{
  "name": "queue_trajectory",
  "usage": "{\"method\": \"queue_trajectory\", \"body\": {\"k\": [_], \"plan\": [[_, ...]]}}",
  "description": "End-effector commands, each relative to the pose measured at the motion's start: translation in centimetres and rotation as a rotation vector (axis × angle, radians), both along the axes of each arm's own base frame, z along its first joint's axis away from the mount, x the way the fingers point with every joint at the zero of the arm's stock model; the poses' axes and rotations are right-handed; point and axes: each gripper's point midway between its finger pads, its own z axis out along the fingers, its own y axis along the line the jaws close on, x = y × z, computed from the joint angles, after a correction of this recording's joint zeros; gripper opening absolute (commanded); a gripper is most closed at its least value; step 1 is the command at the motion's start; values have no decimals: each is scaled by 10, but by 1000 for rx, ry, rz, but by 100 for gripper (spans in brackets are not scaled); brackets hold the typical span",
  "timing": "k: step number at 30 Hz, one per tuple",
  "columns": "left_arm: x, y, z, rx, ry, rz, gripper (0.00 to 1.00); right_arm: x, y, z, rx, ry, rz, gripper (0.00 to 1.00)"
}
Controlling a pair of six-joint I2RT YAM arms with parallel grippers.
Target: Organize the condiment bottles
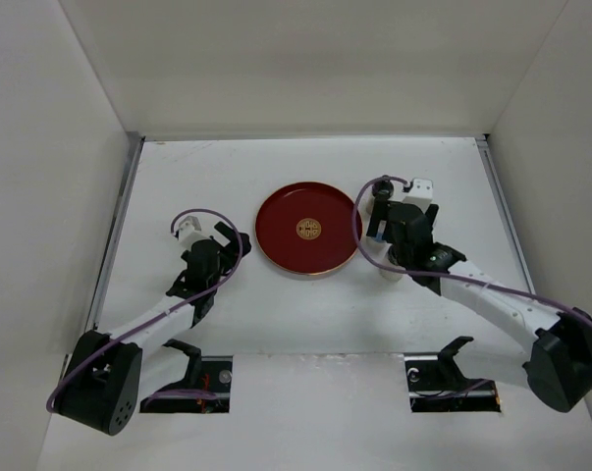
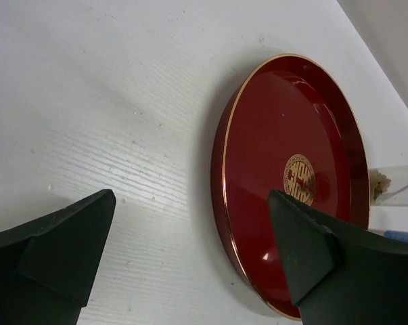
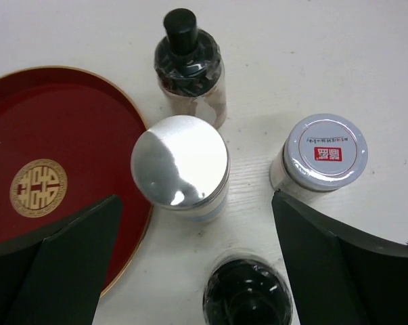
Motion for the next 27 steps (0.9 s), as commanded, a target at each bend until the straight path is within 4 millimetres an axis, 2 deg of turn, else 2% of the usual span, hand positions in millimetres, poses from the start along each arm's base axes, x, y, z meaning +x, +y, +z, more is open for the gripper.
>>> {"method": "queue_trajectory", "body": {"k": [1, 8, 9, 12, 14, 15, 20, 23, 27], "plan": [[8, -4, 20, -13, -72, -6, 100, 22, 5, 24, 35, -55, 13, 100], [8, -7, 19, -15, -70, -17, 100, 54, 10, 8, 15, -19, 26, 98], [8, -7, 20, -17, -72, -18, 100, 57, 13, 7, 17, -21, 34, 94], [8, -6, 21, -16, -79, -13, 100, 63, 17, 7, 6, -29, 36, 69], [8, -6, 20, -16, -74, -14, 100, 62, 10, 19, 13, -67, 0, 57], [8, -6, 20, -17, -74, -17, 100, 60, 8, 33, 19, -113, -21, 55], [8, -7, 21, -17, -82, -14, 100, 38, 18, 100, 33, -285, -16, 53], [8, -9, 20, -24, -74, -24, 100, 32, 47, 126, 66, -325, 57, 53], [9, -3, 19, -20, -76, -3, 100, 43, 100, 131, 91, -313, 175, 54]]}}
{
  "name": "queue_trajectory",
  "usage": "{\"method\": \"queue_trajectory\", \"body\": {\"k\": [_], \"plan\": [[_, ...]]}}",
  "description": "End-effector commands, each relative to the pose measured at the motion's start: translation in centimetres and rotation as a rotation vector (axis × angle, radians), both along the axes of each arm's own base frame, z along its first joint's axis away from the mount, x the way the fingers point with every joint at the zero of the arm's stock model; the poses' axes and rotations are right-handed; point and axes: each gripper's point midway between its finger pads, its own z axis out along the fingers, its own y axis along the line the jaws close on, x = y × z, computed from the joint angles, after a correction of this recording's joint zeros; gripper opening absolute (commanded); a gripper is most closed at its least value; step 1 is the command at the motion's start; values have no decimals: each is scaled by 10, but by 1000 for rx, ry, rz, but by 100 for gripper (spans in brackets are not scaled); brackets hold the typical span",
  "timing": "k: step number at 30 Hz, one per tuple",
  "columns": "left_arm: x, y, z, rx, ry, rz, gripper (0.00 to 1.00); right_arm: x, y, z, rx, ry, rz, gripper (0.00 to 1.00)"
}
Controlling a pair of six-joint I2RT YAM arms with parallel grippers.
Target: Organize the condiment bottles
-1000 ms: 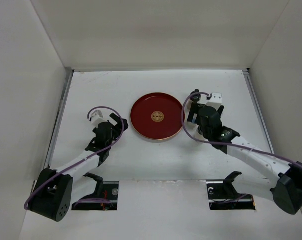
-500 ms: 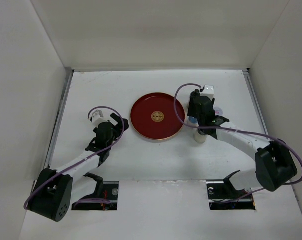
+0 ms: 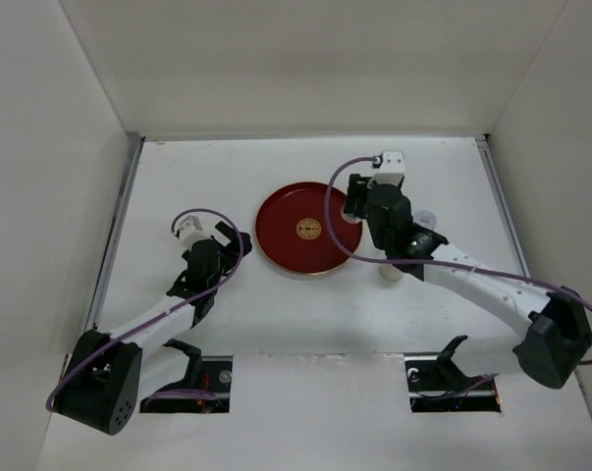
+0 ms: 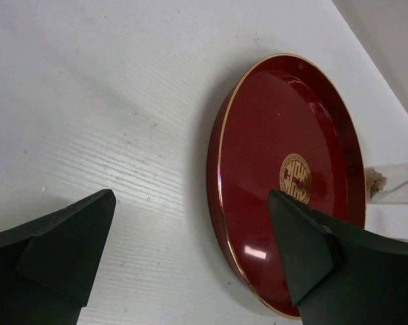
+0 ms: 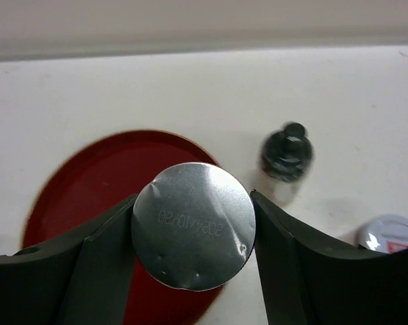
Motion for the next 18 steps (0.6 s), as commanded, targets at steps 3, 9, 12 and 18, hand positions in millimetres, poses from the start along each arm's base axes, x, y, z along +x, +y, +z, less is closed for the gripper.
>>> {"method": "queue_trajectory", "body": {"k": [3, 9, 12, 18], "plan": [[9, -1, 15, -18, -60, 3, 100, 31, 78, 51, 130, -115, 122, 54], [9, 1, 12, -16, -53, 9, 100, 70, 163, 27, 98, -66, 225, 54], [9, 6, 15, -12, -61, 22, 100, 84, 198, 9, 63, -43, 255, 54], [8, 9, 18, -21, -72, 30, 100, 94, 227, -36, 37, 26, 256, 65]]}}
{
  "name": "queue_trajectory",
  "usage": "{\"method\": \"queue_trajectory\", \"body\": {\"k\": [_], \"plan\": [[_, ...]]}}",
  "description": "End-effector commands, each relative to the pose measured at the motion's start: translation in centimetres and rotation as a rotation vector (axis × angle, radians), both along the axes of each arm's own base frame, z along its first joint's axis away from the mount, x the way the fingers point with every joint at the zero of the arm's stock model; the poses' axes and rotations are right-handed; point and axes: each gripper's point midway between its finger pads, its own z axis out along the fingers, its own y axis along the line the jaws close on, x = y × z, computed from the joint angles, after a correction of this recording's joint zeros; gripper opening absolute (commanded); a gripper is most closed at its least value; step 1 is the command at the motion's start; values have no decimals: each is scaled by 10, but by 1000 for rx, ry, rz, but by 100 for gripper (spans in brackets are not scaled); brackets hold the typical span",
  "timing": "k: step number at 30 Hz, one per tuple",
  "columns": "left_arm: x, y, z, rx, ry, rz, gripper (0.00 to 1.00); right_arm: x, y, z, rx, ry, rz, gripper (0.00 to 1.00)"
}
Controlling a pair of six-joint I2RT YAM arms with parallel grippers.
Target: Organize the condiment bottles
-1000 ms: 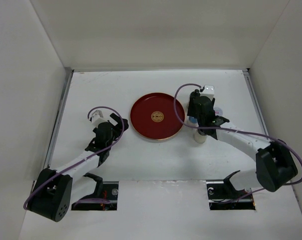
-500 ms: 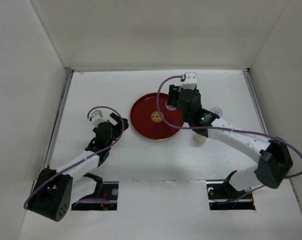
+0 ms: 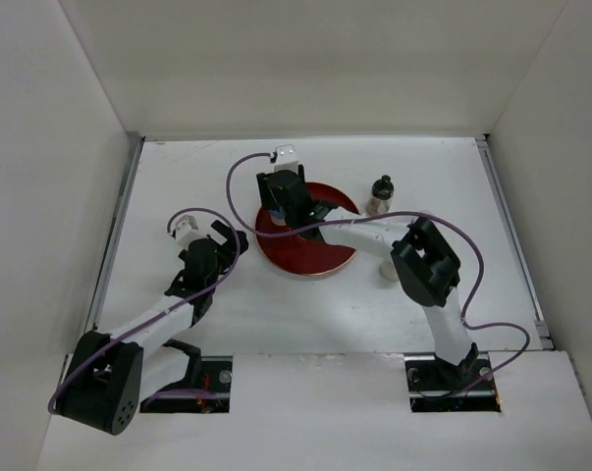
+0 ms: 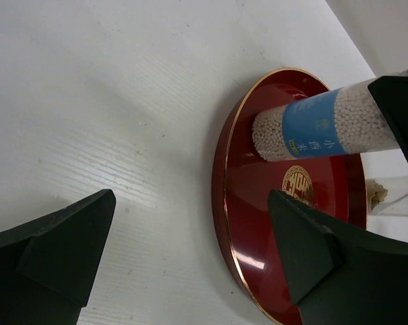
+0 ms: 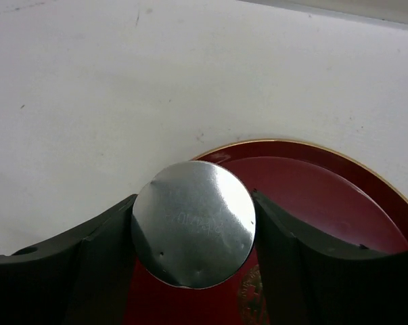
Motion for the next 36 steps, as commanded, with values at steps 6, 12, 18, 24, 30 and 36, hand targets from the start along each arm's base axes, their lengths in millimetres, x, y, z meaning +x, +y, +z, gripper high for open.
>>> {"method": "queue_trajectory", "body": {"k": [6, 12, 18, 24, 30, 36], "plan": [[4, 1, 18, -19, -70, 2, 100, -7, 13, 72, 164, -99, -3, 98], [3, 2, 19, -19, -73, 6, 100, -51, -46, 132, 227, -177, -23, 100], [3, 0, 19, -22, -70, -2, 100, -111, -184, 105, 188, -181, -245, 100], [4, -5, 16, -24, -62, -13, 100, -165, -287, 35, 184, -44, -458, 100], [4, -3, 16, -20, -61, -8, 100, -176, -301, -18, 138, 81, -495, 100], [5, 0, 16, -19, -65, 3, 100, -152, -289, -29, 148, 102, -491, 100]]}}
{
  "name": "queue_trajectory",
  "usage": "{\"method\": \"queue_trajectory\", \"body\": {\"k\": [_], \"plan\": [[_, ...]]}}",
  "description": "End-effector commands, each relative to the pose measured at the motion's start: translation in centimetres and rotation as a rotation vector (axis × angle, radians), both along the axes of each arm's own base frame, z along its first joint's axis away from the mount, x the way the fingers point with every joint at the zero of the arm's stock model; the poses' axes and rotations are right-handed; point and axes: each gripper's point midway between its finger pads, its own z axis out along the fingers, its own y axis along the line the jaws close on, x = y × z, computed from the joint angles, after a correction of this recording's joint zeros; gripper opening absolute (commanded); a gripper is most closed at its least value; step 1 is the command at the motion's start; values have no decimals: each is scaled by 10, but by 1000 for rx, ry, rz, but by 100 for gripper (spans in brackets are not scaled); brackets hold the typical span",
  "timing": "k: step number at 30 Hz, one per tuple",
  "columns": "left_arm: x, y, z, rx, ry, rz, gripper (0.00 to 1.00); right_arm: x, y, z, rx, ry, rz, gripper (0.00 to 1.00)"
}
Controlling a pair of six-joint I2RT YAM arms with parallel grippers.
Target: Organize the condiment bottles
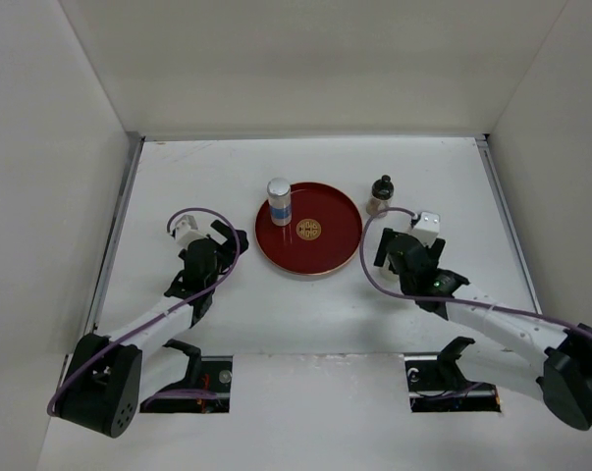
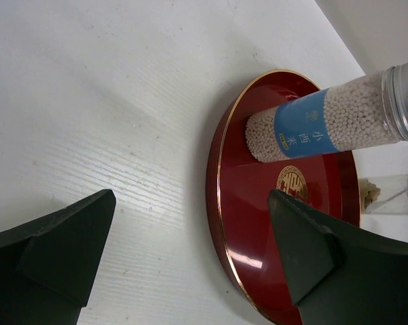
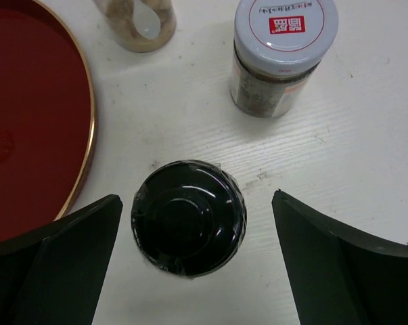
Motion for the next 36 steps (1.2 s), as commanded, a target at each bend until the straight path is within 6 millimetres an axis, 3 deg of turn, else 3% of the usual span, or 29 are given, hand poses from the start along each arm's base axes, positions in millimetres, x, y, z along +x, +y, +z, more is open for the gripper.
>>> {"method": "queue_trajectory", "body": {"k": [1, 7, 8, 10, 13, 16, 19, 25, 28, 33, 36], "plan": [[4, -1, 9, -13, -41, -1, 100, 22, 11, 19, 86, -71, -23, 100], [4, 0, 14, -21, -56, 1, 100, 33, 15, 10, 56, -37, -32, 73], [4, 0, 13, -20, -55, 1, 100, 33, 13, 16, 62, -57, -42, 67], [4, -1, 13, -23, -51, -4, 100, 31, 14, 35, 72, -107, -46, 64], [4, 0, 13, -22, -55, 2, 100, 28, 21, 84, 91, -214, -37, 63], [5, -3, 10, -20, -42, -8, 100, 34, 51, 115, 127, -264, 39, 63], [5, -2, 11, -19, -46, -1, 100, 52, 98, 126, 157, -280, 153, 63], [5, -1, 10, -15, -45, -1, 100, 121, 186, 120, 127, -283, 274, 62], [5, 0, 10, -15, -48, 4, 100, 159, 217, 107, 60, -267, 284, 63], [4, 0, 13, -17, -55, 0, 100, 197, 230, 80, 17, -235, 240, 63], [4, -1, 12, -21, -53, -5, 100, 203, 226, 70, 47, -218, 210, 69]]}}
